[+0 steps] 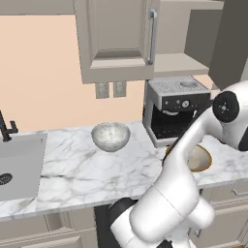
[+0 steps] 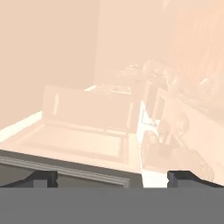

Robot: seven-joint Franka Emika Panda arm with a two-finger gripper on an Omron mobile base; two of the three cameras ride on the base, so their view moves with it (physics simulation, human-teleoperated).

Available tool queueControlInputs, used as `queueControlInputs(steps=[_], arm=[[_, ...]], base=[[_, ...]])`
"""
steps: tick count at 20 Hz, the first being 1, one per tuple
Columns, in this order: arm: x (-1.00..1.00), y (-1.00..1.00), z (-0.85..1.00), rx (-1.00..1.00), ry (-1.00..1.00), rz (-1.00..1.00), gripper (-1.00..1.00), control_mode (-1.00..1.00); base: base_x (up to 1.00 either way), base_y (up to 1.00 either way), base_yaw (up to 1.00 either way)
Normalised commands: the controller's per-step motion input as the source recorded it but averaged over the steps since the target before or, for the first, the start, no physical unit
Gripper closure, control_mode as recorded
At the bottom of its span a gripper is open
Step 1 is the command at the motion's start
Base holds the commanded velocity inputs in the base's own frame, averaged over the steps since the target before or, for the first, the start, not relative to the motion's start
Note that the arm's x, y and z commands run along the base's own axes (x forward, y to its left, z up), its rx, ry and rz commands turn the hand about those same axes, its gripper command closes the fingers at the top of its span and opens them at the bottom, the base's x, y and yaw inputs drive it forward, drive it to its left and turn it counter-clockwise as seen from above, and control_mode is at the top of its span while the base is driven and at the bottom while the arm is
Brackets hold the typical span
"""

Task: Open the cabinet. Pick the bowls from the counter and place them in the cabinet. Then close the cabinet.

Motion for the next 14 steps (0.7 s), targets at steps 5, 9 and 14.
queueControlInputs(steps=[5,9,14], arm=[[-0.01,0.72,-0.12,-0.06,-0.05,0.00,-1.00,-1.00],[0.59,0.03,-0.03,0.00,0.00,-0.01,-1.00,-1.00],[0.68,0.43,0.00,-0.01,0.02,-0.11,-1.00,-1.00]], base=[[0.00,0.00,0.00],[0.00,0.00,0.00],[0.00,0.00,0.00]])
